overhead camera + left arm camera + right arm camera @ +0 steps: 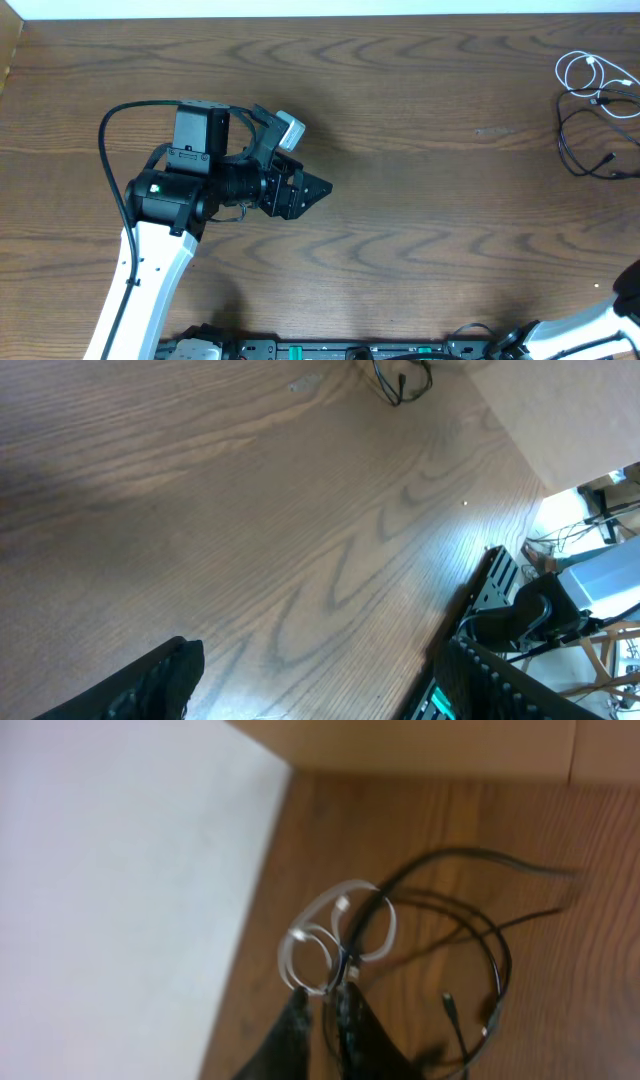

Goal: Untangle cables

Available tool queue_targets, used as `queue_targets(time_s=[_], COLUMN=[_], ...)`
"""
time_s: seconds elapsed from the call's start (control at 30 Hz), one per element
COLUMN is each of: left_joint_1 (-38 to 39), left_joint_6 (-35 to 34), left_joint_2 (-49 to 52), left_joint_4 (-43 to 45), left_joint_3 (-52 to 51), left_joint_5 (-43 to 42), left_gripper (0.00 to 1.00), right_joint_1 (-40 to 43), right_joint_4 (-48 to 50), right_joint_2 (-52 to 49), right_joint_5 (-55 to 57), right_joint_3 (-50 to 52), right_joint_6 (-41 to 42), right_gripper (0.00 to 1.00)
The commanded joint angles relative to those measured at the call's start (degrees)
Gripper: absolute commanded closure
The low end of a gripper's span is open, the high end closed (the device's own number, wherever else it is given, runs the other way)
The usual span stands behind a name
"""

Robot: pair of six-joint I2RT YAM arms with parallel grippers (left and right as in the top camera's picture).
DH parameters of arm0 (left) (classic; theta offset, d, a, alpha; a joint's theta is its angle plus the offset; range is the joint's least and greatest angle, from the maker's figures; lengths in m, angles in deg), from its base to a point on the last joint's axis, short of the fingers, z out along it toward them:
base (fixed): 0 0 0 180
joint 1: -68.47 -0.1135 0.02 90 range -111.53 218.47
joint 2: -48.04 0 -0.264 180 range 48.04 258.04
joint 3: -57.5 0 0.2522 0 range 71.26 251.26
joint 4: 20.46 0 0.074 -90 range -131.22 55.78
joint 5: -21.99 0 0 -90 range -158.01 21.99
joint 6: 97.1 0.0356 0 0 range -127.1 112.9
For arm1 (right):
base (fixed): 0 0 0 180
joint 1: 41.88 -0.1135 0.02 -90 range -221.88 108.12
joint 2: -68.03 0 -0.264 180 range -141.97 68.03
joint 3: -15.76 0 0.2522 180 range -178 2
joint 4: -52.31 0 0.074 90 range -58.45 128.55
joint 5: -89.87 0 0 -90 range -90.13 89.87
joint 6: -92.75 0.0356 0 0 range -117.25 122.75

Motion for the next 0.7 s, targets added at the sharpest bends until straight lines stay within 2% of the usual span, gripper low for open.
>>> queue_targets(time_s=[0.0, 0.03, 0.13, 0.2, 0.53, 0.63, 0.67], left_joint_1=[0.1, 0.1, 0.1, 0.1, 0.1, 0.1, 0.1], left_joint_6=[0.7, 0.7, 0.7, 0.7, 0.7, 0.7, 0.7], left_joint_2=[0.2, 0.2, 0.2, 0.2, 0.3, 0.3, 0.3], left_joint_4=[0.3, 0.3, 0.3, 0.3, 0.3, 0.5, 0.9], left_joint_3=[1.2, 1.2, 1.2, 1.2, 1.2, 1.2, 1.2], left_joint_5=[0.1, 0.2, 0.2, 0.2, 2.8, 4.3, 5.7], left_gripper=[0.21, 0.21, 0.21, 0.21, 0.21, 0.14, 0.09], right_joint_1=[-2.1, -2.6, -4.4, -5.5, -11.2, -14.8, -16.0], right_joint_4=[-1.1, -1.4, -2.6, -3.6, -4.0, -5.5, -6.2], right_joint_2=[-4.0, -5.2, -8.3, -9.8, -7.5, -5.3, -4.6], right_joint_5=[-5.1, -5.3, -5.2, -6.0, -21.8, -24.8, -24.8], right_joint_3=[0.2, 0.2, 0.2, 0.2, -0.2, -0.2, -0.2], right_joint_6=[-5.3, -6.1, -7.6, -9.0, -16.4, -20.0, -20.5], right_gripper=[0.84, 0.8, 0.54, 0.43, 0.38, 0.37, 0.37])
